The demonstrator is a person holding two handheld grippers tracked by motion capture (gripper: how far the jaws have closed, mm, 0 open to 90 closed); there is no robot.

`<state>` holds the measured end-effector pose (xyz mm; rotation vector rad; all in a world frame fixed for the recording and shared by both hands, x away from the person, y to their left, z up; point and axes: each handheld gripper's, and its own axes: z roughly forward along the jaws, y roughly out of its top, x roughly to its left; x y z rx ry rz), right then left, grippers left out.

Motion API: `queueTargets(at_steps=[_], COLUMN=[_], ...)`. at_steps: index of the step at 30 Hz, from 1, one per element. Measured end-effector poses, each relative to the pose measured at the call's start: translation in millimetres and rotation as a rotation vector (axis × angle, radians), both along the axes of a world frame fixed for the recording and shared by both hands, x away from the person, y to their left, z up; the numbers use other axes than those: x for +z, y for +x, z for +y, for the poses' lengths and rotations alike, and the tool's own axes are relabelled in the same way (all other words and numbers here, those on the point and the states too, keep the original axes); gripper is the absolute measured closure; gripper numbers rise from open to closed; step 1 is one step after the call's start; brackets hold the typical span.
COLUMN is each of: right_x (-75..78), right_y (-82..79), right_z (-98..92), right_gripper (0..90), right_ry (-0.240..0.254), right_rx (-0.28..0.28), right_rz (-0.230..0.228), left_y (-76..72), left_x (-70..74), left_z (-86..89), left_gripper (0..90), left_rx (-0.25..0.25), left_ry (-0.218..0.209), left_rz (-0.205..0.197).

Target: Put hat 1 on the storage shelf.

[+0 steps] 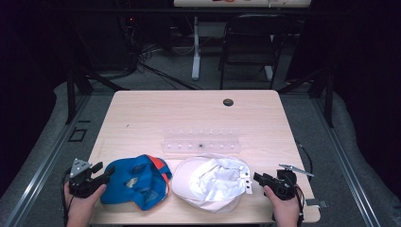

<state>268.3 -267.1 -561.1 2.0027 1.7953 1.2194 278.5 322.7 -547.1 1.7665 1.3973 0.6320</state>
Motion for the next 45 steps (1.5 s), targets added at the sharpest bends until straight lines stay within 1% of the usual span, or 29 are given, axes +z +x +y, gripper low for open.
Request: queueTargets(at_steps=[3, 7, 8, 10, 13, 15, 16, 17, 18, 19, 20, 21, 22, 23, 25, 26, 27, 29, 31, 32, 33, 36, 38, 39, 40, 41, 42, 43, 45], right_x=[0.3, 3.4, 5.5, 6.4, 11.3, 13.2, 18.3, 18.3, 23.9, 23.9, 29.1, 29.1, 32.1, 37.9, 40.7, 46.4, 46.4, 54.8, 57.0, 58.8, 60.7, 60.0, 54.1, 54.1, 48.4, 48.4, 43.8, 43.8, 39.2], right_y=[-0.6, -1.3, -1.4, -1.5, -3.1, -3.2, -2.8, -2.8, -2.0, -2.0, -0.9, -0.9, -0.6, -0.2, -0.2, -1.2, -1.2, -3.9, -4.8, -5.6, -6.7, -7.9, -8.9, -8.9, -9.6, -9.6, -10.1, -10.1, -10.3], right_z=[0.4, 0.7, 1.6, 2.5, 5.3, 6.6, 8.3, 8.3, 11.1, 11.1, 13.3, 13.3, 14.1, 15.4, 16.8, 19.2, 19.2, 22.4, 22.4, 23.4, 23.6, 25.8, 29.8, 29.8, 33.7, 33.7, 36.8, 36.8, 40.2], right_gripper=[54.3, 56.8, 58.3, 58.5, 58.0, 57.9, 57.7, 57.7, 57.7, 57.7, 57.7, 57.7, 57.7, 57.7, 57.7, 57.5, 57.5, 56.1, 54.9, 54.9, 54.8, 54.1, 53.4, 53.4, 52.8, 52.8, 52.3, 52.3, 51.7], right_ry=[-0.002, -0.007, 0.000, 0.001, 0.002, 0.000, -0.001, -0.001, -0.007, -0.007, -0.014, -0.014, -0.010, -0.005, 0.002, 0.009, 0.009, -0.003, 0.004, 0.026, 0.030, 0.030, 0.057, 0.057, 0.071, 0.071, 0.088, 0.088, 0.107], right_rx=[-0.001, 0.004, 0.006, 0.006, 0.028, 0.027, 0.032, 0.032, 0.036, 0.036, 0.039, 0.039, 0.040, 0.047, 0.045, 0.044, 0.044, 0.044, 0.048, 0.045, 0.050, 0.062, 0.083, 0.083, 0.090, 0.090, 0.102, 0.102, 0.097], right_rz=[0.005, 0.001, -0.005, -0.007, -0.003, -0.004, 0.005, 0.005, 0.008, 0.008, 0.018, 0.018, 0.027, 0.036, 0.038, 0.047, 0.047, 0.036, 0.033, 0.032, 0.036, 0.043, 0.078, 0.078, 0.089, 0.089, 0.107, 0.107, 0.116], left_y=[-0.2, 0.0, 0.0, -0.1, -0.7, -0.8, -0.7, -0.7, -1.3, -1.3, -1.9, -1.9, -1.9, -2.3, -2.3, -2.4, -2.4, -2.8, -3.1, -3.3, -3.5, -3.7, -3.6, -3.6, -3.5, -3.5, -3.3, -3.3, -3.2], left_x=[0.5, 0.6, 1.1, 1.4, 2.4, 2.6, 2.2, 2.2, 3.2, 3.2, 4.1, 4.1, 3.8, 4.2, 4.3, 4.4, 4.2, 4.8, 5.2, 5.4, 5.6, 5.7, 5.5, 5.5, 5.4, 5.4, 5.2, 5.2, 5.1], left_z=[-0.2, -0.6, -0.3, -0.3, -0.7, -1.0, -2.3, -2.3, -3.2, -3.2, -3.9, -3.9, -4.5, -4.8, -4.7, -4.7, -4.8, -4.4, -4.2, -4.2, -4.3, -4.8, -4.8, -4.8, -4.8, -4.8, -4.8, -4.8, -4.8], left_gripper=[46.2, 46.2, 46.1, 46.1, 46.2, 46.2, 46.1, 46.2, 46.2, 46.1, 46.2, 46.2, 46.2, 46.2, 46.2, 46.2, 46.2, 46.2, 46.2, 46.2, 46.2, 46.1, 46.2, 46.1, 46.1, 46.1, 46.1, 46.2, 46.1], left_rx=[-0.002, -0.005, -0.006, -0.005, -0.010, -0.012, -0.013, -0.013, -0.021, -0.021, -0.025, -0.025, -0.024, -0.026, -0.027, -0.027, -0.026, -0.026, -0.025, -0.025, -0.023, -0.023, -0.024, -0.024, -0.024, -0.024, -0.025, -0.025, -0.027], left_ry=[0.004, 0.005, 0.007, 0.005, 0.007, 0.009, 0.003, 0.003, 0.008, 0.008, 0.014, 0.014, 0.009, 0.011, 0.012, 0.012, 0.007, 0.006, 0.006, 0.005, 0.007, 0.007, 0.008, 0.008, 0.008, 0.008, 0.006, 0.006, 0.008], left_rz=[0.012, 0.008, 0.006, 0.003, -0.001, 0.000, -0.011, -0.011, -0.008, -0.008, -0.005, -0.005, -0.011, -0.007, -0.007, -0.007, -0.013, -0.012, -0.014, -0.014, -0.012, -0.013, -0.011, -0.011, -0.010, -0.010, -0.007, -0.007, -0.007])
